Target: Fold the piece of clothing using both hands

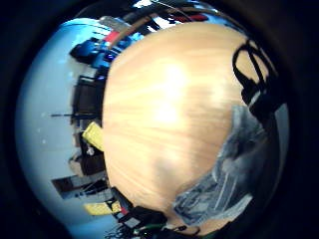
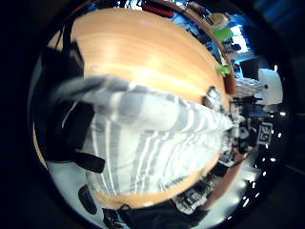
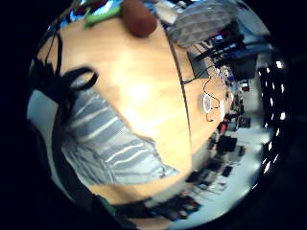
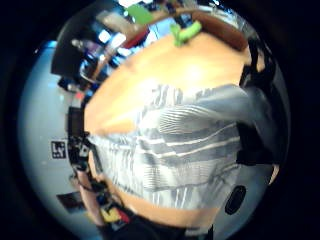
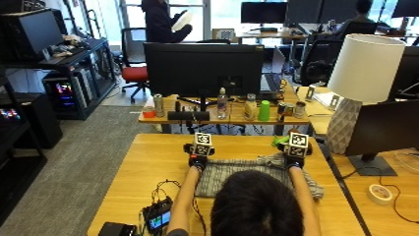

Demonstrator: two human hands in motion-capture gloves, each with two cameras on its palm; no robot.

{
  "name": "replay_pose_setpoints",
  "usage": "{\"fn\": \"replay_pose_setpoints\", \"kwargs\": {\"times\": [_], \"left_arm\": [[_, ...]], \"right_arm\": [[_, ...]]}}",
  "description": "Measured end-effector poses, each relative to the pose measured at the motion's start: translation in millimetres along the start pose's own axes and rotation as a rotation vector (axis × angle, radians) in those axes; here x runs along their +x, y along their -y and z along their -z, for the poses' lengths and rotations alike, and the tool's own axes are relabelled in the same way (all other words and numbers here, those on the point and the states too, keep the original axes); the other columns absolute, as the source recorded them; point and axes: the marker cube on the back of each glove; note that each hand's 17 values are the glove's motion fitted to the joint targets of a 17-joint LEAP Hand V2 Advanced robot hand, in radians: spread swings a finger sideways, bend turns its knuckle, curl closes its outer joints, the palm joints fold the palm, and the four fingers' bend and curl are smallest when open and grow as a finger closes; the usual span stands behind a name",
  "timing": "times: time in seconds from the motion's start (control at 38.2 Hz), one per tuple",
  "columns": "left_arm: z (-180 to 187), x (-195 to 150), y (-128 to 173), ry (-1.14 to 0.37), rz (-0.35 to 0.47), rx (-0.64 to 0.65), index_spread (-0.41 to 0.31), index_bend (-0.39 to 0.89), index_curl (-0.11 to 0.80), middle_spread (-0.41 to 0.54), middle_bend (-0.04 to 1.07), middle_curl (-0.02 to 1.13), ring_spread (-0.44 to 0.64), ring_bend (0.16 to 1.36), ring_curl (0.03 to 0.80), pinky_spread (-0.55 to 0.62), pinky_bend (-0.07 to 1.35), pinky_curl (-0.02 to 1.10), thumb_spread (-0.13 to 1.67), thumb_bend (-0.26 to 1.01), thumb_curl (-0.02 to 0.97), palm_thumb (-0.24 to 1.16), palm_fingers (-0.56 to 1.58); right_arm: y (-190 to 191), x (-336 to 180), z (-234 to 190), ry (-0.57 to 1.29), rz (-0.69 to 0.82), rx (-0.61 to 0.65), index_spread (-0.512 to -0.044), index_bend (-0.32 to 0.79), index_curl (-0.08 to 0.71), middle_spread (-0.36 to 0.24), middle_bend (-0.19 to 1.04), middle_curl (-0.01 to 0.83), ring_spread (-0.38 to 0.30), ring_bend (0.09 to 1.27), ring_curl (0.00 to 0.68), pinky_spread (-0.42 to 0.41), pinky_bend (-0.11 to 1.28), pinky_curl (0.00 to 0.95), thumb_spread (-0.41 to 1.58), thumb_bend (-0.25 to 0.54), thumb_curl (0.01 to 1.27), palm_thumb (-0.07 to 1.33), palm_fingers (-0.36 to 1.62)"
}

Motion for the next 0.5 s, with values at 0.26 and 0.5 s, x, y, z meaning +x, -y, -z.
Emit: {"fn": "replay_pose_setpoints", "kwargs": {"times": [0.26, 0.5], "left_arm": [[41.0, 14.7, -2.1, 0.038, -0.102, 0.245, -0.188, 0.10, 0.395, -0.191, 0.10, 0.47, -0.23, 0.47, 0.441, -0.25, 0.46, 0.42, 1.23, -0.04, 0.214, 0.59, 0.68], [106.2, 21.4, -29.0, -0.090, -0.149, 0.381, -0.134, 0.11, 0.361, -0.064, 0.10, 0.39, -0.11, 0.50, 0.428, -0.10, 0.47, 0.42, 1.24, -0.03, 0.194, 0.48, 0.46]], "right_arm": [[36.8, 36.8, 40.7, -0.111, -0.109, 0.455, -0.274, 0.05, 0.360, -0.134, 0.27, 0.478, -0.194, 0.60, 0.454, -0.210, 0.60, 0.410, 1.09, -0.026, 0.31, 1.10, 0.86], [45.8, 47.6, 70.7, -0.010, -0.063, 0.419, -0.282, 0.08, 0.299, -0.125, 0.26, 0.470, -0.165, 0.53, 0.428, -0.139, 0.56, 0.382, 1.18, -0.028, 0.28, 1.01, 0.83]]}}
